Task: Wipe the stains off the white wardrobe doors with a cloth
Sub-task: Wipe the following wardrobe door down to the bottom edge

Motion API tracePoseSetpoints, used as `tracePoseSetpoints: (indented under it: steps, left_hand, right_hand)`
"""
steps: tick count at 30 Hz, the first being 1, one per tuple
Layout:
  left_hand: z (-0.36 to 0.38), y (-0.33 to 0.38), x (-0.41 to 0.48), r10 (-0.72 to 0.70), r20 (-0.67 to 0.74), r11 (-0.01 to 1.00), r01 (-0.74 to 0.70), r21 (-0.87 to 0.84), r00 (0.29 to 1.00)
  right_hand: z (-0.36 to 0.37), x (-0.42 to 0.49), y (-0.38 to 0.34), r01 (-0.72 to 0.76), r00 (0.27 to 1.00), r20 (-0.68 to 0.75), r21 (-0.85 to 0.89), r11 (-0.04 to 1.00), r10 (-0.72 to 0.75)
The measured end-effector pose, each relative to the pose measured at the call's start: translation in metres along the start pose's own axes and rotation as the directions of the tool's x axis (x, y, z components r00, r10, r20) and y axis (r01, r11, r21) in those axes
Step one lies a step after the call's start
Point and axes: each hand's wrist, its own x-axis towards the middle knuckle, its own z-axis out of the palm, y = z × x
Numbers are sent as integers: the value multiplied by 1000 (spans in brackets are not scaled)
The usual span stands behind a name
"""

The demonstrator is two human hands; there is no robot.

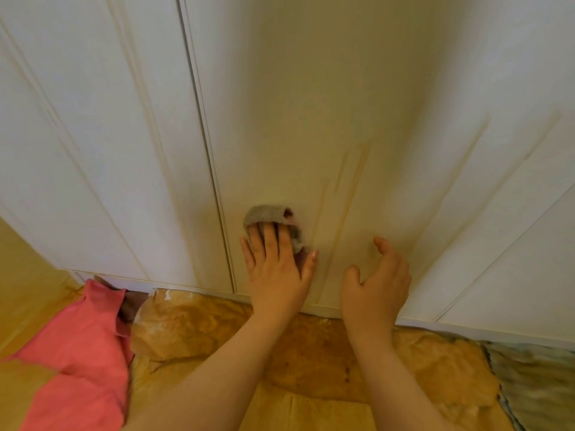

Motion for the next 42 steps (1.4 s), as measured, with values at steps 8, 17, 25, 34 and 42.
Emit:
tracePoseSetpoints:
  steps: [8, 17, 25, 34, 42]
  left_hand:
    - [18, 0, -38, -379, 598, 816, 560, -143, 706]
    - [-20, 33, 31, -412, 824, -589, 577, -566, 388]
    - [-6, 4, 27, -247, 915, -855, 373, -361, 320]
    - [9, -18, -24, -253, 932, -825, 446, -348, 258]
    - [-33, 11, 26, -265, 922, -826, 428, -368, 282]
  right_hand:
    - [3, -6, 6, -41, 999, 34, -24, 999, 42]
    - [0, 2, 6, -32, 999, -8, 5, 999, 32]
    - [5, 0, 21, -93, 995, 23, -16, 996, 93]
    - [2, -8, 24, -144, 986, 78, -45, 989, 147]
    - [-5, -8, 21, -156, 983, 86, -47, 987, 160]
